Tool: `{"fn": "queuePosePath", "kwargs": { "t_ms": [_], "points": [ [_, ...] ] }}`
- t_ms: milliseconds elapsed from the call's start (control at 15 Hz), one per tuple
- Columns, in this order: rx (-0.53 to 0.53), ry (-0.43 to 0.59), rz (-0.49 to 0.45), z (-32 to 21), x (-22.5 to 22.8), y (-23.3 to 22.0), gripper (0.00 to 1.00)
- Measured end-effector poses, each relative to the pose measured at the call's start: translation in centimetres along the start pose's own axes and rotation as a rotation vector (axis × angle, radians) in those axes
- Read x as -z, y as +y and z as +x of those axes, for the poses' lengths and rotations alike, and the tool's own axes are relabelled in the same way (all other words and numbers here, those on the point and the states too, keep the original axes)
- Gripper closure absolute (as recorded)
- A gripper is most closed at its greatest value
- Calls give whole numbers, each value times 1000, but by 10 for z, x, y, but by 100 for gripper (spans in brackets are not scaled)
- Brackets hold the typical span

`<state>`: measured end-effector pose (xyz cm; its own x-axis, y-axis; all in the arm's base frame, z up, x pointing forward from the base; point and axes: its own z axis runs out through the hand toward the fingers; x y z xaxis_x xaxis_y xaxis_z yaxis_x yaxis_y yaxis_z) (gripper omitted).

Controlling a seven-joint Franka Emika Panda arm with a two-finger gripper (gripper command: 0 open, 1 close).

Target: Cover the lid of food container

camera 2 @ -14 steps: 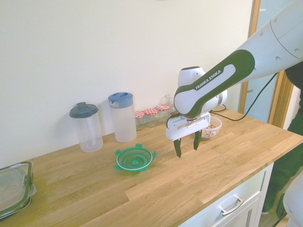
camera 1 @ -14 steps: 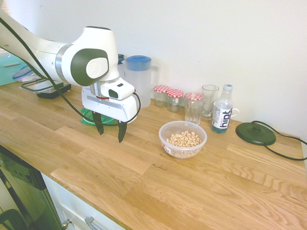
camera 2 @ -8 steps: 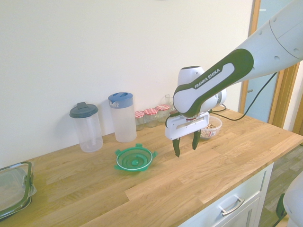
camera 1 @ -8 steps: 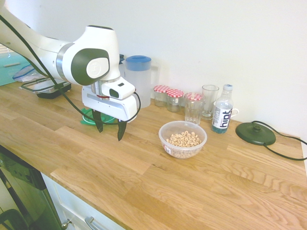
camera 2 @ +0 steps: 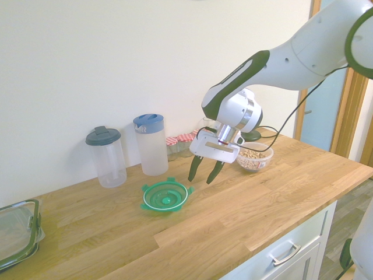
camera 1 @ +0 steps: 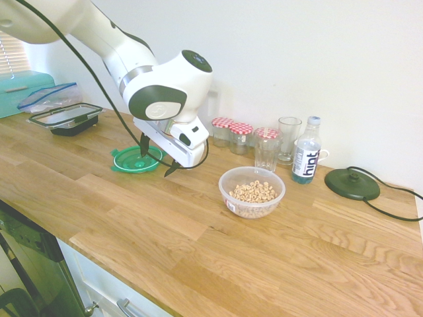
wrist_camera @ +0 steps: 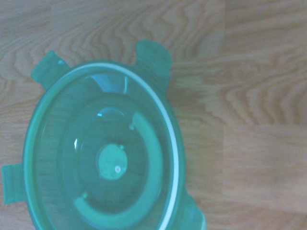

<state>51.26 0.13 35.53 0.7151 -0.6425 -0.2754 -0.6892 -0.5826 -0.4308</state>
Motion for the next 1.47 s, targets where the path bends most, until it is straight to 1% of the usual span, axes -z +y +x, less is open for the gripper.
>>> {"fn": "queuePosePath", "kwargs": {
  "t_ms": [200,533,1467],
  "points": [
    [35,-17,24,16,-13,-12,0],
    [35,-45,45,31,-36,-19,0],
    [21,-143,144,16,-64,-33,0]
  ]
}}
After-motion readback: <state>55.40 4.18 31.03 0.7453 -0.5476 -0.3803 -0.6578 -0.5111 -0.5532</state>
